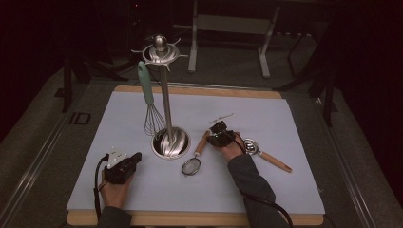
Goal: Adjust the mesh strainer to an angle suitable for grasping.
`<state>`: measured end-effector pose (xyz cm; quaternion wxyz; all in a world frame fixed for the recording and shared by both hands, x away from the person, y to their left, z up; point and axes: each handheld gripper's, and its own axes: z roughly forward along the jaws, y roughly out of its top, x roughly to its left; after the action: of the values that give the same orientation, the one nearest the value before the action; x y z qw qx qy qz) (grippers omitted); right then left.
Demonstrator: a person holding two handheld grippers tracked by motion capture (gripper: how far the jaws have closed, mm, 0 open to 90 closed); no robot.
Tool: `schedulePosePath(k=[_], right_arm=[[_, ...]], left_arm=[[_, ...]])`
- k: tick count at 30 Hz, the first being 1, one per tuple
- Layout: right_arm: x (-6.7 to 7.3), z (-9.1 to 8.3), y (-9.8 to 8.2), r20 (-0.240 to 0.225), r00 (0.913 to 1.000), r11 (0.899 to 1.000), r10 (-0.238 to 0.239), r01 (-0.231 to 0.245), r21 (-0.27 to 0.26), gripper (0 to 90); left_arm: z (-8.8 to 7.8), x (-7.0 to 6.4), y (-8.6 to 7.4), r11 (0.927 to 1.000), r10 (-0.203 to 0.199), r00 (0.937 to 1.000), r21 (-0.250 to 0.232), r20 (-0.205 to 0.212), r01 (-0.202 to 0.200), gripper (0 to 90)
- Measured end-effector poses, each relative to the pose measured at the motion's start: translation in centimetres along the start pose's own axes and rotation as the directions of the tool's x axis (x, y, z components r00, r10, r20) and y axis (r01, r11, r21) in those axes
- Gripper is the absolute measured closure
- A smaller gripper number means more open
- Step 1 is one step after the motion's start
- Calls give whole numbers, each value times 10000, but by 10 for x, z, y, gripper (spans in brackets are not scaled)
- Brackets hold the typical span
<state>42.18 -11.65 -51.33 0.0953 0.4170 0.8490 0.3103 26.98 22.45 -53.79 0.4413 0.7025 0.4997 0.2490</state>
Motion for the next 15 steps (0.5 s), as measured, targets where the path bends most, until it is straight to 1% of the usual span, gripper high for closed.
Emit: schedulePosePath(k=[1,2,5,7,9,11,12,13,15], right_arm=[[2,1,1,-32,10000,10000,-8,8,-3,900],[6,1,2,-303,9994,9998,137,-140,-105,883],[11,-1,4,-514,9983,9993,281,-292,-212,838],[15,-3,4,-730,9966,9989,371,-390,-253,780],[19,-4,4,-1046,9931,9980,537,-567,-261,719],[22,-6,4,-1335,9888,9974,661,-693,-201,642],[24,-7,4,-1551,9849,9969,768,-789,-72,615],[25,-6,4,-1664,9826,9965,821,-839,-35,603],[30,-3,4,-1656,9820,9958,912,-889,213,564]], left_arm=[[0,0,0,10000,-9,10000,-7,12,9,871],[0,0,0,10000,-13,10000,-10,11,13,872],[0,0,0,10000,-2,10000,-13,0,2,871],[0,0,0,10000,6,10000,-15,-5,-6,871],[0,0,0,10000,10,10000,-11,-12,-10,871],[0,-1,0,10000,11,10000,3,-28,-11,870],[0,-1,0,10000,24,10000,4,-35,-24,869],[0,-1,0,10000,30,10000,8,-33,-30,869],[0,-1,0,10000,21,10000,-4,-40,-21,868]])
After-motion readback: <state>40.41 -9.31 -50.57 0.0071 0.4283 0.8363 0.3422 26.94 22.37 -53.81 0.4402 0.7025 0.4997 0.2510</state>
